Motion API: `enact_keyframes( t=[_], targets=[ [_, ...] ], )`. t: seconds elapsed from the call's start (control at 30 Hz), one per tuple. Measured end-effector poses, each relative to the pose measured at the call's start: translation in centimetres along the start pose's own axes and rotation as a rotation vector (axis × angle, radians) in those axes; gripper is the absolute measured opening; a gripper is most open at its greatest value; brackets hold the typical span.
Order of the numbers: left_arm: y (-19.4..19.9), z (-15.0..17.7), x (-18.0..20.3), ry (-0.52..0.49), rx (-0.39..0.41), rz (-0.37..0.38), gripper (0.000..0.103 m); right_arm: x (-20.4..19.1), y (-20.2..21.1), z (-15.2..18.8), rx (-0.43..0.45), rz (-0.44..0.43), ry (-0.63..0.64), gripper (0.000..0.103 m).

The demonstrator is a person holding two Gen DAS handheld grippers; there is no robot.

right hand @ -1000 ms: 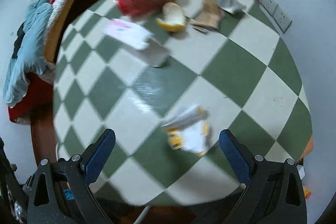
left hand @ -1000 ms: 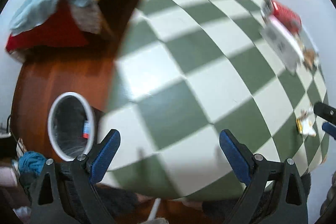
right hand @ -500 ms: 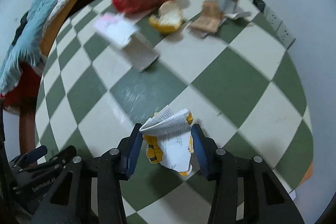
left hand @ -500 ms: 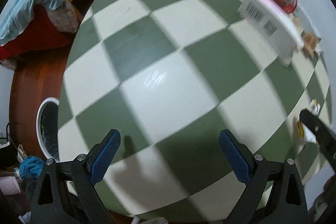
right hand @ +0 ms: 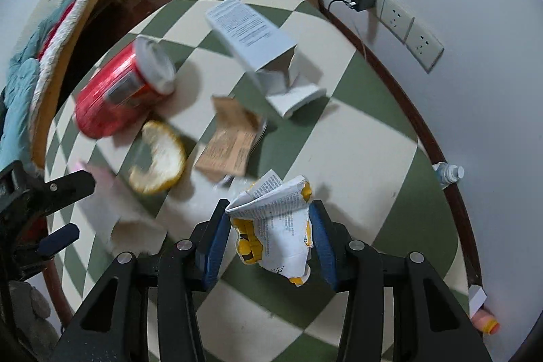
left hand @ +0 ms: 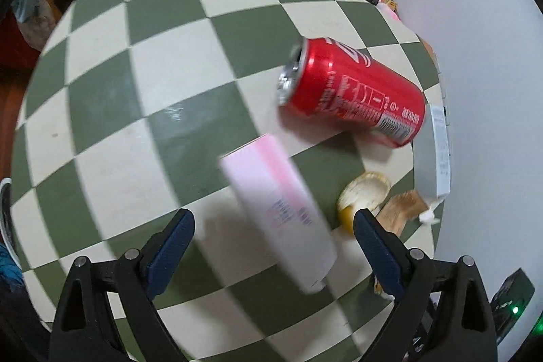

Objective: Collect trash
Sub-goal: 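Grasp the crumpled white wrapper with the right tool while the left tool grasps the pink-white box, then carry the wrapper and pink-white box toward the white bin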

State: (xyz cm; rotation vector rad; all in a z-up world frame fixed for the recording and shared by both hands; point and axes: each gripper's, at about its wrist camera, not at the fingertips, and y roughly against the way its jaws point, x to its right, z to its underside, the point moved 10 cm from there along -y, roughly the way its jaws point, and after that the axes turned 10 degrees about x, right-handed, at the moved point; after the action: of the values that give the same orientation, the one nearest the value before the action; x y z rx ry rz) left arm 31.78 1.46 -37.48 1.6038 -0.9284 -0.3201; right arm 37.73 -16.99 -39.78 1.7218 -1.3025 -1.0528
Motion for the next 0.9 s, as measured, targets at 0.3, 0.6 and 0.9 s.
enact_keyframes(
  t=[0.3,0.6,0.9],
  targets=[
    [-0.1,-0.4,0.3,-0.131,0.057,-0.049,0.038,-0.9,0.0,-0.1,0.000,0.000,0.028,0.049],
    [7.1,-1.0,-3.5,-0.329,0.283,-0.116,0.032,-3.9,4.5,2.5,0.080,-0.051,0.130,0.049],
    [15.2,0.1,-8.4,-0.331,0.434,-0.108,0.032,-9.6,11.5,4.4,0.192,-0.108,0.263,0.049]
  ],
)
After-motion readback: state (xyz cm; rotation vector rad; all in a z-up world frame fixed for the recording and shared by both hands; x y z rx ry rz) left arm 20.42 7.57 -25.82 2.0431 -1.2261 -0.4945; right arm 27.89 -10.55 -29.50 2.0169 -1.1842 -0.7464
